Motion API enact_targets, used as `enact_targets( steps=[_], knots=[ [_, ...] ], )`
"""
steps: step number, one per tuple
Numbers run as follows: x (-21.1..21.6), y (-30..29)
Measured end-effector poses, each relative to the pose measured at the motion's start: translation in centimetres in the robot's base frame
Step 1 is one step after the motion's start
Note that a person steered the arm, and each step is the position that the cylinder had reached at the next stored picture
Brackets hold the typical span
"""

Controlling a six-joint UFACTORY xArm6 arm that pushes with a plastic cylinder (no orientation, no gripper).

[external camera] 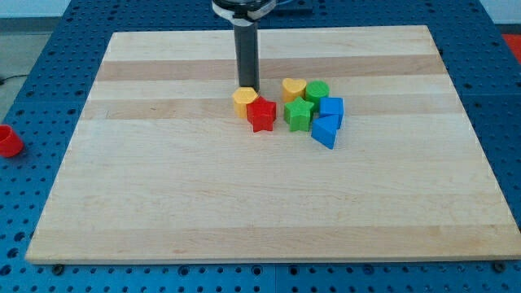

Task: Push the yellow hexagon to the top of the red star

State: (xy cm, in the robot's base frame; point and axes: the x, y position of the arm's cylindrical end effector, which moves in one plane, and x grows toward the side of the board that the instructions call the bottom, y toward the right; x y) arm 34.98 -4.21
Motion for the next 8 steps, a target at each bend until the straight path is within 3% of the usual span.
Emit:
enact_targets(
  steps=[1,3,4,5,6,8],
  knots=[
    [1.5,2.0],
    [-0.3,-7.3],
    [3.0,-8.4],
    [4.8,-7.0],
    [4.8,-1.3],
    [4.3,0.6]
  ],
)
